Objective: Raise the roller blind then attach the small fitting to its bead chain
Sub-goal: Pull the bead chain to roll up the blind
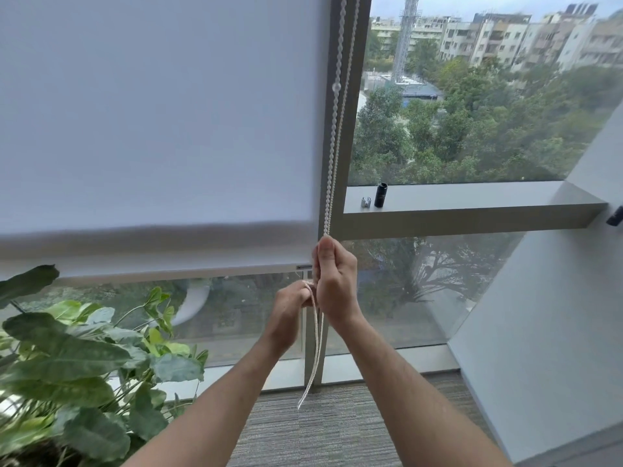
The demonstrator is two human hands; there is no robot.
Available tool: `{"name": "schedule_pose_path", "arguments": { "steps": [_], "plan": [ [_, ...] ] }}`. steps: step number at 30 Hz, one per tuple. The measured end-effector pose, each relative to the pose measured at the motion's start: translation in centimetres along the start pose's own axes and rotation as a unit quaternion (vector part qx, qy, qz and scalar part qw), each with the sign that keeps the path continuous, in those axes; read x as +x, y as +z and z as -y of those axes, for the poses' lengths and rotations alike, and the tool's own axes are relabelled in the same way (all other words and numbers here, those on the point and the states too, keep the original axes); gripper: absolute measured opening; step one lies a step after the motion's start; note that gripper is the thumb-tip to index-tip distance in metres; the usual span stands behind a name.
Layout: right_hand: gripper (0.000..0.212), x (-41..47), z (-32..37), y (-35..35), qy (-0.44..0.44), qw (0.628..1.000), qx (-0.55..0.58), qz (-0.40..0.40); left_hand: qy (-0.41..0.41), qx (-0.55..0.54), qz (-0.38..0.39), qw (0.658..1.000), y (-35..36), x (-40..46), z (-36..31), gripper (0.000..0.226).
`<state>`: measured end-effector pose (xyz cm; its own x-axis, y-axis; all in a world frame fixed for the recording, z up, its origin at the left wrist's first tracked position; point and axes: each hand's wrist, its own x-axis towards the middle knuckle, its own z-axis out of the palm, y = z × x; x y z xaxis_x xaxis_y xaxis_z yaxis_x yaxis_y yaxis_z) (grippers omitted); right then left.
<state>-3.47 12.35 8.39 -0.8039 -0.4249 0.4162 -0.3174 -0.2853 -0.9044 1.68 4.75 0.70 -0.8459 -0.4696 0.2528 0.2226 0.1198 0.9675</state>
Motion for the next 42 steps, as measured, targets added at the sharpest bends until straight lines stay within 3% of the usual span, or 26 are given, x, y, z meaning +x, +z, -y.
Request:
{"name": "schedule_pose_path", "arguments": {
  "steps": [6,9,12,15,19,23,27,30,33,38,42],
  "plan": [
    [0.046,-1.6,-1.8,-0.4,0.016,1.000,-0.021,0.013,0.018,-0.078,-0.112,0.990,-0.8,2.9,-3.8,0.038],
    [0.043,-2.3,-3.0,0.0,0.021,0.999,-0.041,0.013,0.073,-0.118,-0.088,0.986,0.1,3.8,-8.1,0.035],
    [0.042,-3.5,-4.4,0.1,0.039,0.998,-0.051,0.025,0.138,-0.135,-0.035,0.980,1.2,4.4,-12.2,0.052],
    [0.041,-4.7,-6.0,-0.5,0.061,0.995,-0.072,0.031,0.156,-0.148,-0.030,0.976,2.3,5.1,-14.6,0.040],
    [0.042,-5.8,-7.4,-1.2,0.101,0.990,-0.078,0.057,0.131,-0.111,-0.085,0.982,2.9,5.1,-13.5,0.043],
    [0.039,-5.9,-7.7,-2.0,0.179,0.977,-0.008,0.116,0.135,-0.060,-0.108,0.983,2.7,4.9,-12.2,0.043],
    [0.054,-3.9,-6.7,-2.8,0.215,0.964,-0.061,0.147,0.145,-0.004,-0.125,0.982,2.3,4.8,-11.2,0.040],
    [0.070,-0.7,-3.9,-2.9,0.186,0.976,-0.028,0.111,0.120,0.015,-0.122,0.985,2.4,4.0,-9.5,0.038],
    [0.061,2.5,0.3,-2.3,0.118,0.988,0.039,0.087,0.119,0.003,-0.122,0.985,2.7,3.2,-7.7,0.035],
    [0.043,6.4,6.9,-0.3,0.006,0.988,0.098,0.120,0.095,0.024,-0.111,0.989,2.6,2.1,-5.1,0.038],
    [0.047,7.5,9.3,1.6,0.006,0.983,0.153,0.098,0.088,0.026,-0.106,0.990,2.7,2.0,-4.7,0.039]
  ]
}}
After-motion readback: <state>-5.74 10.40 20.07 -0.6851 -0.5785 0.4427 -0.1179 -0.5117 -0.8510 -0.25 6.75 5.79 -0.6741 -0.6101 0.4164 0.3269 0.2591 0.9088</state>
